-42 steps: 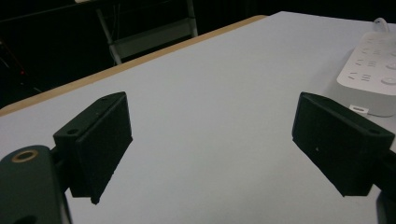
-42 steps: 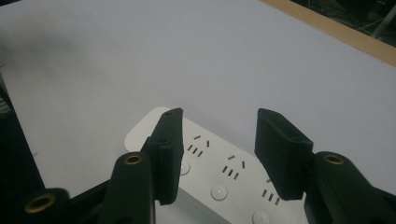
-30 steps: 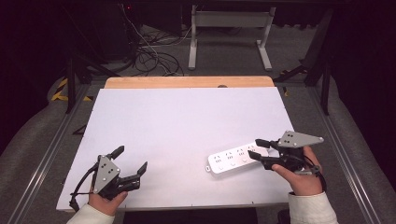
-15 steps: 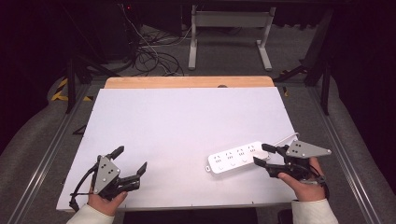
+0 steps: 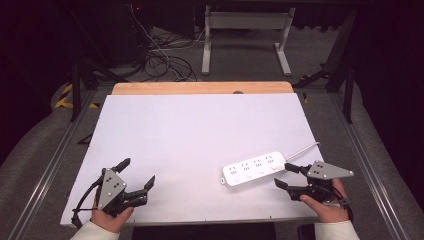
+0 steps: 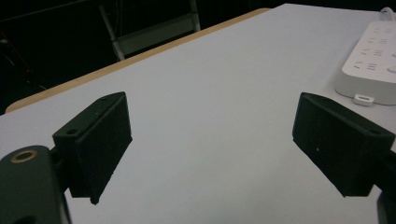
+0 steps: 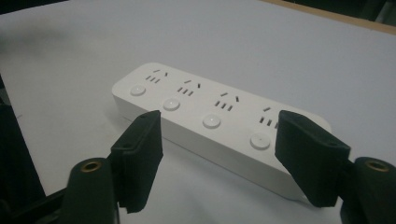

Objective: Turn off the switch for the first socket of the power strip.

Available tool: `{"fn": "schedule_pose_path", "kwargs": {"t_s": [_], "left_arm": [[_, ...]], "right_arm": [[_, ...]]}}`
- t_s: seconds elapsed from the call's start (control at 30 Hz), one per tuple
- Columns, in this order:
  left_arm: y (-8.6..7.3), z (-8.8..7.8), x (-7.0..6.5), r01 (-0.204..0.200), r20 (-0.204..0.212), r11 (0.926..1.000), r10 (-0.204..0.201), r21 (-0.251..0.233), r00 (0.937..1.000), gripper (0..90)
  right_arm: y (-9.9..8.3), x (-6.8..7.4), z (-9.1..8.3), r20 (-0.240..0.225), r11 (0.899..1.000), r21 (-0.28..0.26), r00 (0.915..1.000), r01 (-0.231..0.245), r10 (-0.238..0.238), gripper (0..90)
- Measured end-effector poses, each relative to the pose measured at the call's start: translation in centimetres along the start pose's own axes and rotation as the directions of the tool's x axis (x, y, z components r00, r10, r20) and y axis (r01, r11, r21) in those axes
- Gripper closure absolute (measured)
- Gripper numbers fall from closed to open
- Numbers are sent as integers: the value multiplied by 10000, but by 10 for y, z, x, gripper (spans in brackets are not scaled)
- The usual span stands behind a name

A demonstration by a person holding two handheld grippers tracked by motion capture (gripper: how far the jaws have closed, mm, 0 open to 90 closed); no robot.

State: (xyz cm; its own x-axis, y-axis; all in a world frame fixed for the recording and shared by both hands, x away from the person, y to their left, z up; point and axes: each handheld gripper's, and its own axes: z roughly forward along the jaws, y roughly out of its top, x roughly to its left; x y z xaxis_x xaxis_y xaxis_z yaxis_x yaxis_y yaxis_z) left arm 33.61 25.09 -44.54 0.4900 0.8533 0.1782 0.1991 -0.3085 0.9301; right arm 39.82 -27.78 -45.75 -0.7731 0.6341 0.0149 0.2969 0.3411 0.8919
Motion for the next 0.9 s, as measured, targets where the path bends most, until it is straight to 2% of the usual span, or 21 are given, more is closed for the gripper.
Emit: {"fn": "schedule_pose_path", "kwargs": {"t_s": [0.3, 0.6, 0.73, 0.83, 0.9], "left_arm": [[-4, 1, 2, 85, -44, 9999, -85, 104, 10000, 117], [-6, 5, 4, 93, -87, 9995, -90, 302, 9999, 115], [-6, 6, 5, 151, -108, 9996, -148, 245, 9998, 113], [-6, 7, 6, -59, -223, 9998, 64, 198, 9997, 114], [-7, 9, 6, -50, -200, 9997, 55, 235, 9998, 113]], "right_arm": [[-16, 4, 13, 99, 9985, 523, 9998, -190, 185, 261], [-22, 4, 19, 296, 9976, 393, 9980, -563, 552, 241], [-17, 5, 21, 475, 9993, 215, 9985, -296, 285, 214], [-16, 6, 22, 614, 9992, 259, 9976, 291, -307, 181], [-15, 7, 23, 572, 9983, 291, 9970, 509, -525, 178]]}}
